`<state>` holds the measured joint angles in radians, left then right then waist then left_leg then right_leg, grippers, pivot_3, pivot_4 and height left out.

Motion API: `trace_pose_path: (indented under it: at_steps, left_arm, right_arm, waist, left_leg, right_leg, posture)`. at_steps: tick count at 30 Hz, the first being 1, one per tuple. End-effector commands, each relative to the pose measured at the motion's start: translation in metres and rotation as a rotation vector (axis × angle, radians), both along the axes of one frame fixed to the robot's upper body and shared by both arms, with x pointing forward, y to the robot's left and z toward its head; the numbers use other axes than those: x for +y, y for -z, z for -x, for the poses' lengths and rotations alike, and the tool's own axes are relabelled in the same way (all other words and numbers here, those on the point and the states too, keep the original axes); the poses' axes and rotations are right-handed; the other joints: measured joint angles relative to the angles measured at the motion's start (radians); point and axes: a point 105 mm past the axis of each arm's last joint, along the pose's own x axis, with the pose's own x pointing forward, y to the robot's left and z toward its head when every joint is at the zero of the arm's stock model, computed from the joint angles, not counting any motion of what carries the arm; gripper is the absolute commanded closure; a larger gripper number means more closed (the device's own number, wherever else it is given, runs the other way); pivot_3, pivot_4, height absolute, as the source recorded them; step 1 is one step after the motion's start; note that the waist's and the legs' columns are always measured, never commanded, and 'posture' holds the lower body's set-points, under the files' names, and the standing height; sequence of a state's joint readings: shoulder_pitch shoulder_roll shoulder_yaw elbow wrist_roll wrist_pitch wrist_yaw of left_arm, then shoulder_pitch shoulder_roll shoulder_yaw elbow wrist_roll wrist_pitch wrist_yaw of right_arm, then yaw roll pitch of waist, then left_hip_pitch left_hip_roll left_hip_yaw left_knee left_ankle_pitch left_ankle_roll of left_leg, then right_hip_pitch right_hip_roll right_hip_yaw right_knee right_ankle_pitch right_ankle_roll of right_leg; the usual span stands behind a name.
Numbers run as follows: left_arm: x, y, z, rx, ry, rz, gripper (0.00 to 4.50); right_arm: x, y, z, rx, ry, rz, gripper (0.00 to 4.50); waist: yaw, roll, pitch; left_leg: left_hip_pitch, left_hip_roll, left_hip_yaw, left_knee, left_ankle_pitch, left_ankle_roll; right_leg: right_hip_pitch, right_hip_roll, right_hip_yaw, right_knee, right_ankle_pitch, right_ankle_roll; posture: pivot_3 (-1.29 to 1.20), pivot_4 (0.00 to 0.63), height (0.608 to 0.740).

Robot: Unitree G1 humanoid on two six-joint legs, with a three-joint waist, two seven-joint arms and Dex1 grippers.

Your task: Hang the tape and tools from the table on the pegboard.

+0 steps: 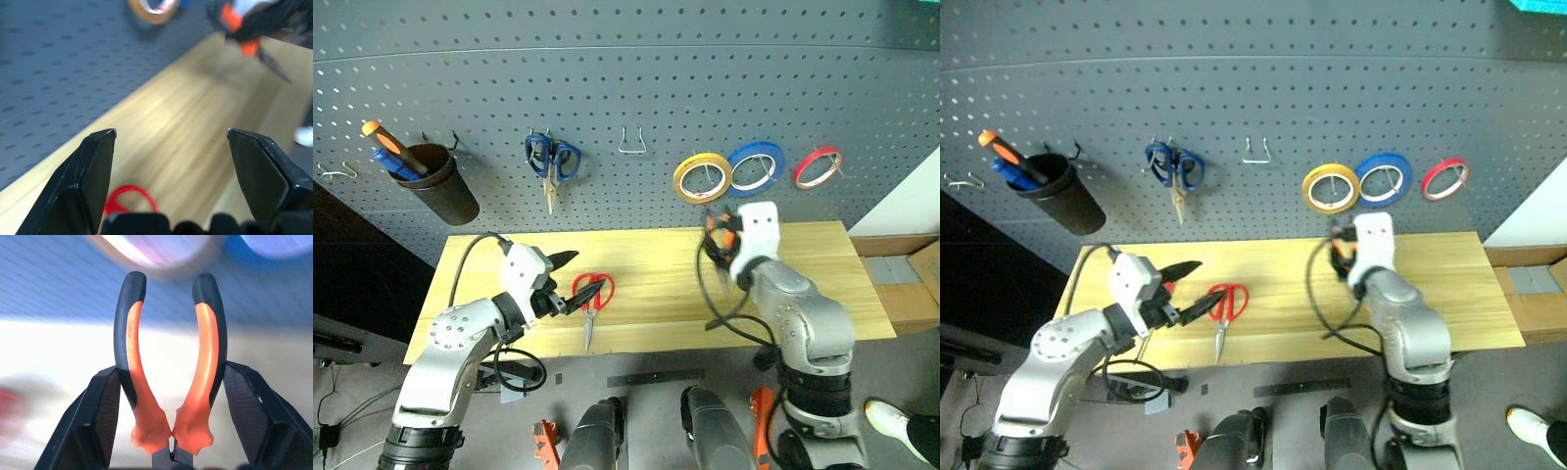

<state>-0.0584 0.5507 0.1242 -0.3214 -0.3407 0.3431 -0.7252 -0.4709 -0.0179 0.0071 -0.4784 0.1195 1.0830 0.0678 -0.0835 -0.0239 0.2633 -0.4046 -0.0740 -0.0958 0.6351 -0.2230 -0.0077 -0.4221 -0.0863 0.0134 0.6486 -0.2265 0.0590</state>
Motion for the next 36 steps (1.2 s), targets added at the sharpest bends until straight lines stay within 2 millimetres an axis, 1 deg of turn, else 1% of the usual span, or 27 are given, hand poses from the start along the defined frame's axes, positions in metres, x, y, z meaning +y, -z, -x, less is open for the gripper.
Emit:
trace_pose_path:
  at_steps: [1,5,8,12,17,19,22,25,30,36]
  left_arm:
    - [0.009,-0.016,0.006,-0.060,-0.053,0.023,0.59]
    - [0.014,-0.023,0.009,-0.082,-0.091,0.054,0.59]
    - [0.012,-0.032,0.006,-0.102,-0.100,0.079,0.59]
    - [0.004,-0.047,0.000,-0.143,-0.105,0.093,0.59]
    - [-0.006,-0.059,-0.003,-0.162,-0.082,0.119,0.59]
    - [-0.009,-0.061,-0.005,-0.163,-0.072,0.123,0.59]
    - [-0.016,-0.064,-0.009,-0.174,-0.057,0.127,0.59]
    - [-0.019,-0.066,-0.012,-0.183,-0.055,0.130,0.59]
    - [-0.025,-0.068,-0.020,-0.220,-0.062,0.108,0.59]
    - [-0.035,-0.069,-0.027,-0.234,-0.039,0.123,0.59]
  right_arm:
    - [0.022,-0.065,0.005,-0.242,-0.076,-0.033,1.81]
    - [0.049,-0.122,-0.004,-0.420,-0.147,-0.070,1.81]
    - [0.066,-0.152,-0.010,-0.513,-0.184,-0.093,1.81]
    - [0.088,-0.180,-0.019,-0.595,-0.208,-0.128,1.81]
    - [0.103,-0.200,-0.031,-0.687,-0.216,-0.149,1.81]
    - [0.105,-0.203,-0.037,-0.729,-0.211,-0.149,1.81]
    - [0.105,-0.204,-0.051,-0.770,-0.187,-0.130,1.81]
    - [0.103,-0.203,-0.059,-0.807,-0.171,-0.104,1.81]
    - [0.096,-0.182,-0.074,-0.822,-0.152,-0.038,1.81]
    - [0.094,-0.160,-0.082,-0.793,-0.152,0.005,1.81]
  waist:
    - [0.002,0.000,0.000]
    - [0.014,0.000,0.000]
    - [0.020,-0.001,0.000]
    - [0.026,-0.001,-0.001]
    - [0.027,-0.002,-0.001]
    - [0.027,-0.002,-0.001]
    - [0.028,-0.002,-0.001]
    - [0.028,-0.002,-0.001]
    - [0.033,-0.002,-0.002]
    - [0.037,-0.002,-0.002]
  left_leg:
    - [0.000,0.000,0.000,0.000,0.000,-0.001]
    - [0.000,-0.001,-0.001,0.000,0.001,-0.001]
    - [0.000,0.000,-0.002,-0.001,0.002,-0.003]
    - [0.000,0.000,-0.002,-0.004,0.003,-0.005]
    - [0.000,0.000,-0.001,-0.006,0.003,-0.005]
    - [-0.001,0.000,-0.001,-0.006,0.003,-0.005]
    - [-0.001,-0.001,-0.001,-0.006,0.003,-0.005]
    - [-0.001,0.000,-0.001,-0.006,0.004,-0.006]
    - [0.000,0.000,-0.002,-0.006,0.005,-0.008]
    - [0.000,0.001,-0.004,-0.006,0.012,-0.009]
  right_leg:
    - [0.000,0.000,0.000,-0.001,0.001,0.000]
    - [0.000,0.000,0.000,-0.002,0.002,0.000]
    - [-0.001,0.000,-0.002,-0.001,0.004,-0.002]
    - [-0.002,0.001,-0.002,-0.001,0.005,-0.004]
    - [-0.003,0.001,-0.002,-0.001,0.005,-0.004]
    - [-0.004,0.001,-0.002,-0.001,0.005,-0.004]
    - [-0.004,0.001,-0.002,-0.001,0.005,-0.004]
    - [-0.003,0.001,-0.002,-0.001,0.005,-0.005]
    - [-0.003,0.002,-0.002,0.001,0.006,-0.005]
    - [-0.002,0.005,-0.002,0.001,0.009,-0.008]
  posture:
    - [-0.07,0.213,0.740]
    - [-0.05,0.203,0.740]
    - [-0.04,0.198,0.740]
    - [-0.02,0.196,0.740]
    - [-0.01,0.196,0.740]
    - [0.00,0.196,0.740]
    - [0.01,0.195,0.740]
    - [0.01,0.197,0.740]
    - [0.03,0.197,0.740]
    - [0.02,0.205,0.740]
